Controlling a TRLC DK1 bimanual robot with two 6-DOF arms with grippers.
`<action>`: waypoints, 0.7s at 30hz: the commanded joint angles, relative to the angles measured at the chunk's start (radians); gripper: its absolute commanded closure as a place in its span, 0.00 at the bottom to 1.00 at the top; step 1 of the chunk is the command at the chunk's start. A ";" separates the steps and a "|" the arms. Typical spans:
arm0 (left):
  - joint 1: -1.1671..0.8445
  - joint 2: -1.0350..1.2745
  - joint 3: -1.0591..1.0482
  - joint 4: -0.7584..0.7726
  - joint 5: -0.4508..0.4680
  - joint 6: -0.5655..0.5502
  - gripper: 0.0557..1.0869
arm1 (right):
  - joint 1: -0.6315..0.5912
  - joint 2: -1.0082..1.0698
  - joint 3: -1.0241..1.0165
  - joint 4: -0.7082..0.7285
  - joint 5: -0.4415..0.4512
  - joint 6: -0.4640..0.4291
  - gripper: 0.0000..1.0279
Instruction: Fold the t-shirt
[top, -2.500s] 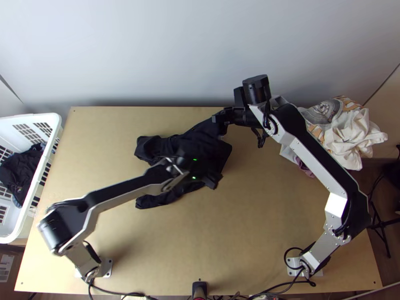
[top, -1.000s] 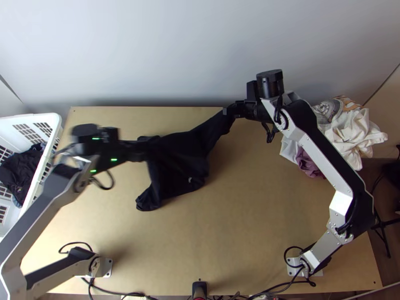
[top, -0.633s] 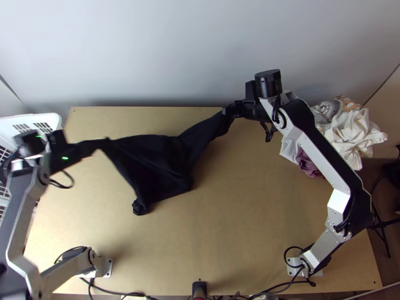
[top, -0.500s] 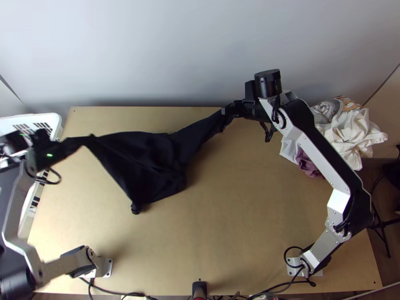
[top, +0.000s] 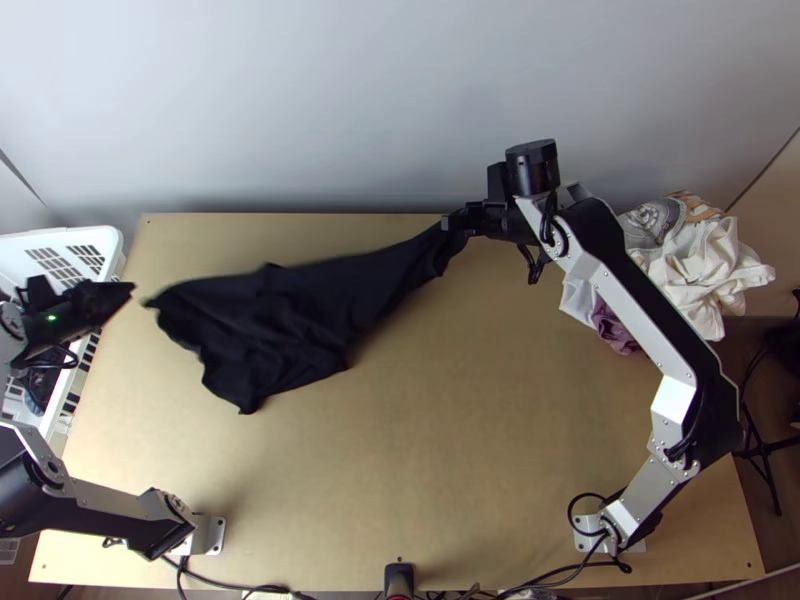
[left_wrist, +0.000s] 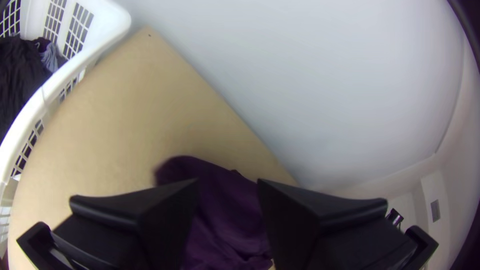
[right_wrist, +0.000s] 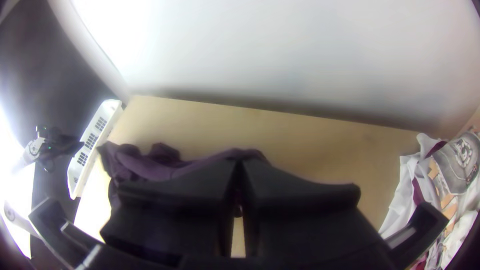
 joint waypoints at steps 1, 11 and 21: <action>-0.048 -0.038 -0.026 -0.131 0.025 0.046 0.05 | 0.005 0.006 0.003 -0.001 0.001 0.001 0.97; -0.138 -0.241 -0.103 -0.203 0.025 0.055 0.05 | -0.001 0.007 0.006 -0.001 0.000 0.001 0.97; -0.620 -0.393 -0.330 -0.179 -0.273 0.045 0.05 | 0.003 0.015 0.006 -0.001 0.001 0.001 0.97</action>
